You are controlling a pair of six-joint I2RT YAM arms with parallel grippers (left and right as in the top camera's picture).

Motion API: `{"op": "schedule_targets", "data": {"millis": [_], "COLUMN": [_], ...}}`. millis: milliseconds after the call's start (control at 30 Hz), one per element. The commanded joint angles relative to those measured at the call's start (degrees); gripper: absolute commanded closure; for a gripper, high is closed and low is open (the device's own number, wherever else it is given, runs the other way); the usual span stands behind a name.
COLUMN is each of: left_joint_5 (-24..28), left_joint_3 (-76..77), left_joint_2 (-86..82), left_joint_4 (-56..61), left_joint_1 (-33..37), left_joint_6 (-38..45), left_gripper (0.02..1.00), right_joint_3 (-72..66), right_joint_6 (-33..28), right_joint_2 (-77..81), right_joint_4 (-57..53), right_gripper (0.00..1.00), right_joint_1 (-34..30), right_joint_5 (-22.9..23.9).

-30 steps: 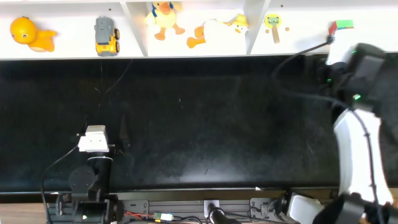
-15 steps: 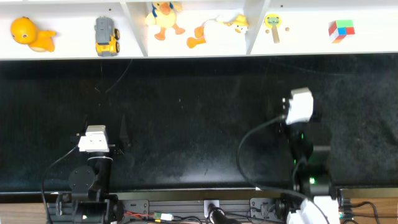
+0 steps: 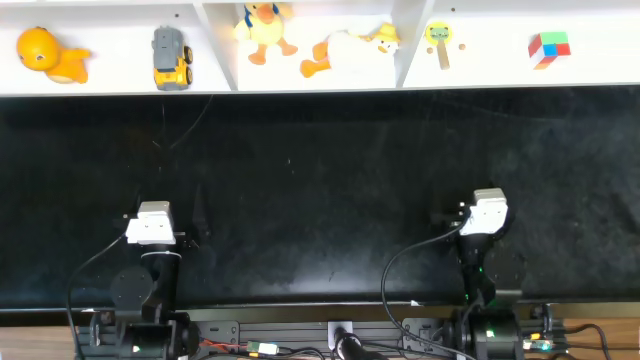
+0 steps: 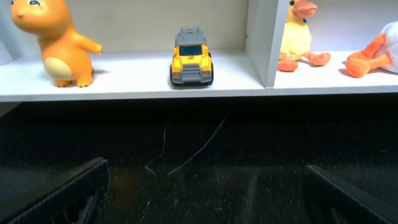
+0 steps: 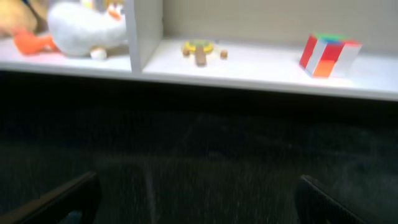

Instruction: Store Toys

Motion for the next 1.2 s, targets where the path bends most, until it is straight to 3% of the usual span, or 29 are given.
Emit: {"op": "schedule_targets", "data": {"millis": [33, 133, 1200], "left_joint_5": [0.3, 0.3, 0.3], "left_joint_3": [-0.1, -0.1, -0.1], "left_joint_2": [-0.6, -0.6, -0.6], "left_joint_4": [-0.1, -0.1, -0.1], "left_joint_1": [0.3, 0.3, 0.3], "left_joint_6": [0.9, 0.9, 0.9], "left_gripper": [0.020, 0.020, 0.020], "right_joint_3": [-0.8, -0.8, -0.8], "right_joint_6": [1.2, 1.2, 1.2], "right_joint_2": [-3.6, -9.4, -8.9], "right_joint_4": [0.4, 0.7, 0.3], "right_gripper": [0.005, 0.005, 0.007], "right_joint_1": [0.2, 0.7, 1.0], "right_joint_5": [0.4, 0.5, 0.6]}}
